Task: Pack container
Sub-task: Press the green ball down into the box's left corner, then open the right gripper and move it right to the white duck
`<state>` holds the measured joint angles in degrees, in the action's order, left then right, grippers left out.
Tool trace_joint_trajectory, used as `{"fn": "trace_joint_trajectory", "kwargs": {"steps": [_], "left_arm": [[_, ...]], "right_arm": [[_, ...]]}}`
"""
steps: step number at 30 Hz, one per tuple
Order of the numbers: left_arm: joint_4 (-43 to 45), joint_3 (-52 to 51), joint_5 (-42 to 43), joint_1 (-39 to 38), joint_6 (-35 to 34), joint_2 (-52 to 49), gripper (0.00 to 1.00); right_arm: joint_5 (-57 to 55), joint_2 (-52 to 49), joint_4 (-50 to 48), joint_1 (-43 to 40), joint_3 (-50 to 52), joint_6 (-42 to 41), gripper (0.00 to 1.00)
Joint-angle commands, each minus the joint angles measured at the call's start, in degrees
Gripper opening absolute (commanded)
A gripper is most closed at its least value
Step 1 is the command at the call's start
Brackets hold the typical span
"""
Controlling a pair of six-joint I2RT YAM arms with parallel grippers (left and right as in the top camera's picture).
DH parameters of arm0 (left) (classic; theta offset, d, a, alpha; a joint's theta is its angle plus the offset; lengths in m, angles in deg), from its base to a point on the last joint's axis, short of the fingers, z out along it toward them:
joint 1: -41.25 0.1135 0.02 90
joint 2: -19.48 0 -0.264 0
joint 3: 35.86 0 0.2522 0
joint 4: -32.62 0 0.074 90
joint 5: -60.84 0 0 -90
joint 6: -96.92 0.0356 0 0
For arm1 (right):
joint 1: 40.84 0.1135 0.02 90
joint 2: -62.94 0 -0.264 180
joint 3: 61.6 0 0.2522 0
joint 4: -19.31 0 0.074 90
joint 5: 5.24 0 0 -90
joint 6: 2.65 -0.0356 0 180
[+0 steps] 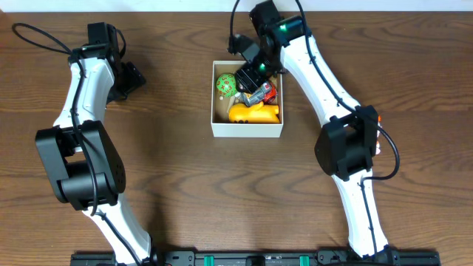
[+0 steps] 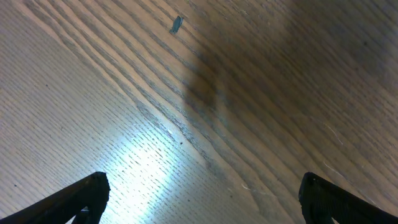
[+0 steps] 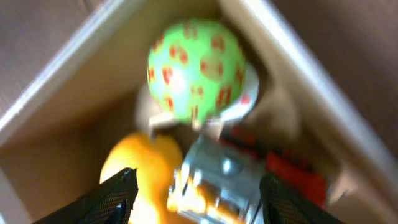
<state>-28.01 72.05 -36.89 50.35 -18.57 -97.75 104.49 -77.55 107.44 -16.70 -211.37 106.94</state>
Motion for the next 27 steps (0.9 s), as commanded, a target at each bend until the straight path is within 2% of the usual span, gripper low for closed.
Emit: {"fn": "trace_joint_trajectory", "kwargs": {"steps": [1,5,10,19,24,27], "left_arm": [[-0.15,-0.39,-0.70,0.20,-0.13,-0.11,0.98],[-0.15,-0.39,-0.68,0.22,-0.13,-0.11,0.98],[-0.15,-0.39,-0.70,0.20,-0.13,-0.11,0.98],[-0.15,-0.39,-0.70,0.20,-0.13,-0.11,0.98],[-0.15,-0.39,-0.70,0.20,-0.13,-0.11,0.98],[-0.15,-0.39,-0.70,0.20,-0.13,-0.11,0.98]], "right_arm": [[-5.07,-0.26,3.15,-1.88,0.11,-0.72,0.67],[-9.77,-0.26,6.47,-3.69,0.11,-0.74,0.68],[-10.54,-0.24,6.62,-6.73,0.11,-0.92,0.68],[-10.29,-0.22,1.18,-11.15,0.00,-0.92,0.68],[-0.44,0.59,-1.90,-10.95,-2.21,-1.22,0.65],[3.72,1.40,-3.21,-10.95,-6.86,-5.14,0.61]]}}
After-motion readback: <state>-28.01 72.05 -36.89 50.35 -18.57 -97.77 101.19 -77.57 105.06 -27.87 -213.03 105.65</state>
